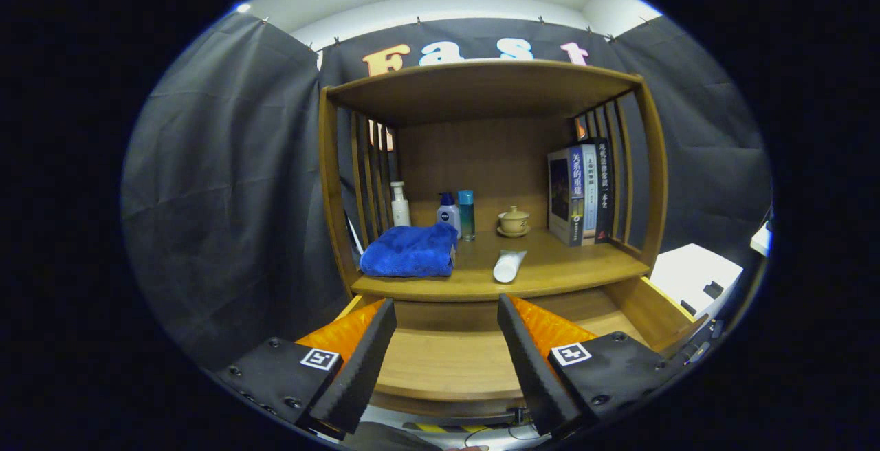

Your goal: Pull open the drawer, take out the items inside it, and place them on the countertop above the cabinet.

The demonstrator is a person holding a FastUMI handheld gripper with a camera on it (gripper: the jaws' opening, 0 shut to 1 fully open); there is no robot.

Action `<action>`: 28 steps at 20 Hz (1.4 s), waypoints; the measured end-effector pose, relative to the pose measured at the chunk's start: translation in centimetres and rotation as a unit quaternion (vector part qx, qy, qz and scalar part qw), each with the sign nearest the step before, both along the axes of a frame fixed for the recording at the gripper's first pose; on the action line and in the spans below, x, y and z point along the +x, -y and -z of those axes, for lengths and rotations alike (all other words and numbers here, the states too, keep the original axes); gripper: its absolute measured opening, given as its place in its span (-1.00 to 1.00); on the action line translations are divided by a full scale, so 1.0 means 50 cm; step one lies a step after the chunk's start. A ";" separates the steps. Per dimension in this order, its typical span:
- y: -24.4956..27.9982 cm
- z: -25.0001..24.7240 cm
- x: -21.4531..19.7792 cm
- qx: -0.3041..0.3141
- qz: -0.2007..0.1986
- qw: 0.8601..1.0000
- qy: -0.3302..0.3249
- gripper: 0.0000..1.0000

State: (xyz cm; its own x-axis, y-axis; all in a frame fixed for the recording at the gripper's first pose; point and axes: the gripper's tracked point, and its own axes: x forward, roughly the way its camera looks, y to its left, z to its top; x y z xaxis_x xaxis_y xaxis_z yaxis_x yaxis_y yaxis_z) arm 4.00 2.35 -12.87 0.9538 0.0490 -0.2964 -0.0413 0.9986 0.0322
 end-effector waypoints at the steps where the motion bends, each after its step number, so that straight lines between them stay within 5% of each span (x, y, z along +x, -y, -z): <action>1: 0.006 0.000 -0.021 -0.005 0.002 1.000 0.010 0.93; 9: 0.090 0.139 -0.132 -0.076 0.023 0.997 0.012 0.94; 17: 0.163 0.268 -0.133 -0.017 0.091 0.995 -0.034 0.95; 28: 0.133 0.276 -0.100 -0.039 0.054 0.997 -0.026 0.96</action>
